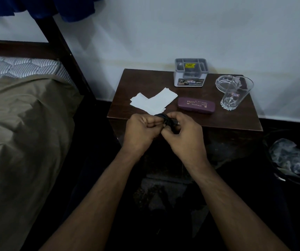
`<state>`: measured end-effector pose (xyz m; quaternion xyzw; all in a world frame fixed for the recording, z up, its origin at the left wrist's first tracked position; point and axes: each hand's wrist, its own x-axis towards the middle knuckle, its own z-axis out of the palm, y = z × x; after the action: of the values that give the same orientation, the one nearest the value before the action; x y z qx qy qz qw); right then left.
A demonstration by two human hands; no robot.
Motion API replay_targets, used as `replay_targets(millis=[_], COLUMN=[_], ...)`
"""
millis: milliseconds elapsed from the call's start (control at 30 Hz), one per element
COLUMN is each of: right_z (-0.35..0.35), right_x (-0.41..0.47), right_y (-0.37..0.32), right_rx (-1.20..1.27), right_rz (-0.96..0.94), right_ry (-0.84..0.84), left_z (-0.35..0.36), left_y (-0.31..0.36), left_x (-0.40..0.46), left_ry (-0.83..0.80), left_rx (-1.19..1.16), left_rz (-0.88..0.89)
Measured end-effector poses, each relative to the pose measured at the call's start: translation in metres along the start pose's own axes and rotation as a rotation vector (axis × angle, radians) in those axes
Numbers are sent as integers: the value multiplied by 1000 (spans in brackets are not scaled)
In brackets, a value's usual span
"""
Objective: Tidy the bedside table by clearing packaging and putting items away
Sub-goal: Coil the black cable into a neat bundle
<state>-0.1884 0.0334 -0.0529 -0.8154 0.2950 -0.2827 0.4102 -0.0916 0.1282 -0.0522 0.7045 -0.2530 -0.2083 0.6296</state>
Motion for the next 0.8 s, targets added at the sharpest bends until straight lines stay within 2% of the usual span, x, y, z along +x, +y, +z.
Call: replay_targets(millis=[133,200,300,433,600,700,800], right_z=[-4,-7,-9,-5,7,6,4], right_x=[7,12,17,16,22,33,57], right_y=[5,7,7,1,-7,-3,4], right_rx=[126,195,213,-35,-77,73,453], right_rz=[140,197,214,16,-7,154,341], right_ry=[-67,-89,-84,3,49,11,-207], left_z=[7,11,13,5,5,7,-1], left_y=[-1,-1,1,4,2,0,-1], left_x=[-3,-2,2,9,8,11,28], left_ry=[16,26,36,-4,118,89,40], left_rx=[338,428,397,349,292,277,196], left_rz=[215,261,300,329,364,387,341])
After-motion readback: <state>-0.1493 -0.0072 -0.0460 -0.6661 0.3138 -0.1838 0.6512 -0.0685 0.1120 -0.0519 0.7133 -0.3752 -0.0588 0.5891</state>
